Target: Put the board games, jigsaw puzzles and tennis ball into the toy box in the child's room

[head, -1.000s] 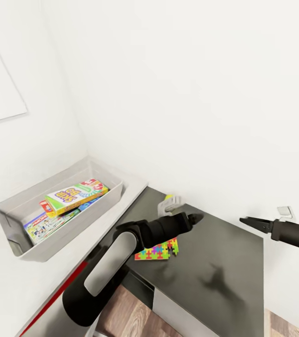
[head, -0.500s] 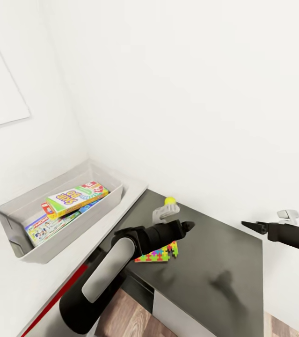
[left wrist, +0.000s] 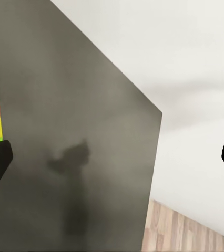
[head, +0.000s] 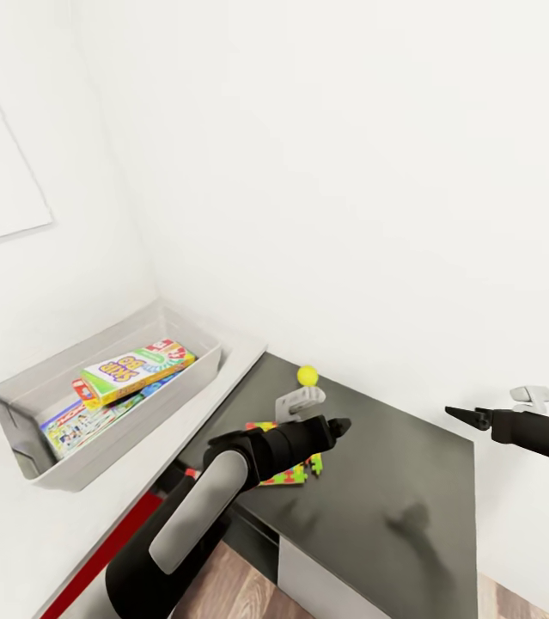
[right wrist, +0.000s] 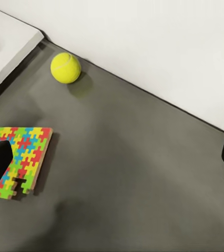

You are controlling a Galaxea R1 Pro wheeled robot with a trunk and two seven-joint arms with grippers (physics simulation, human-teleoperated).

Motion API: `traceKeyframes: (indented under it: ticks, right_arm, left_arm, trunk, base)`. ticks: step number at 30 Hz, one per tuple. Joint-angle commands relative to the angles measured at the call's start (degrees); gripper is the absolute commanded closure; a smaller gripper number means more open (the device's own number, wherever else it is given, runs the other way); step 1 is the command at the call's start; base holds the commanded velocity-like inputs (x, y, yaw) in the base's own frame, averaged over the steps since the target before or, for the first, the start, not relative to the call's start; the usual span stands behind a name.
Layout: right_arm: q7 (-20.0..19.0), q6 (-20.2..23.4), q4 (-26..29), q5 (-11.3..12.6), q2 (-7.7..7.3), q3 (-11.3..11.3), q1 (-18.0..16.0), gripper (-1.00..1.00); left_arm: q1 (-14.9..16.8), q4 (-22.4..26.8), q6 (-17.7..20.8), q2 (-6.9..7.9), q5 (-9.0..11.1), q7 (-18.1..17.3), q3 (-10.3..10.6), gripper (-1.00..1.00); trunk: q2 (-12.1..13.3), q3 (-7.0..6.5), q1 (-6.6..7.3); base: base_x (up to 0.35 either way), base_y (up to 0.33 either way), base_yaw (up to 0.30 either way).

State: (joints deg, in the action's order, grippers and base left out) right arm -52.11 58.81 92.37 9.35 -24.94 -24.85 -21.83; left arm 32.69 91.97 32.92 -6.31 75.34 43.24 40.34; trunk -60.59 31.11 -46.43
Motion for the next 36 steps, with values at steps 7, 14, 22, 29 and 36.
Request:
traceKeyframes:
  ticks: [7,14,22,29,36]
  right_arm:
    - [0.23,0.12,0.0,0.03,1.78,0.19,-0.05,-1.0]
    - [2.46,-0.03,0.05,-0.01,3.89,0.38,-0.05,-1.0]
    - [4.58,-0.07,0.13,0.03,5.24,0.5,0.0,-1.0]
    - [4.93,-0.05,0.13,0.03,5.47,1.32,0.02,-1.0]
    - [7.07,-0.07,-0.07,-0.09,5.63,5.07,-0.02,-1.0]
  left_arm:
    - [-0.18,0.07,0.04,-0.02,-0.38,0.49,0.0,-1.0]
    - [-0.24,0.06,0.04,0.04,-0.61,0.52,-0.09,-1.0]
    - [-0.36,0.05,0.04,0.12,-0.75,0.56,-0.36,-1.0]
    - [-1.2,-0.01,-0.08,1.5,-0.9,0.51,-0.8,-1.0]
    - [-2.63,-0.2,-1.49,3.87,-0.92,0.2,-2.9,-1.0]
  trunk:
    - [-0.04,-0.58,-0.01]
    - [-0.04,-1.21,-0.01]
    - [-0.04,-1.94,-0.01]
    - [-0.04,-2.58,-0.01]
    - [-0.04,-3.22,-0.01]
  base:
    - [0.0,0.0,-0.068]
    - [0.0,0.0,-0.067]
    - [0.0,0.0,-0.067]
    - [0.0,0.0,-0.067]
    - [0.0,0.0,-0.067]
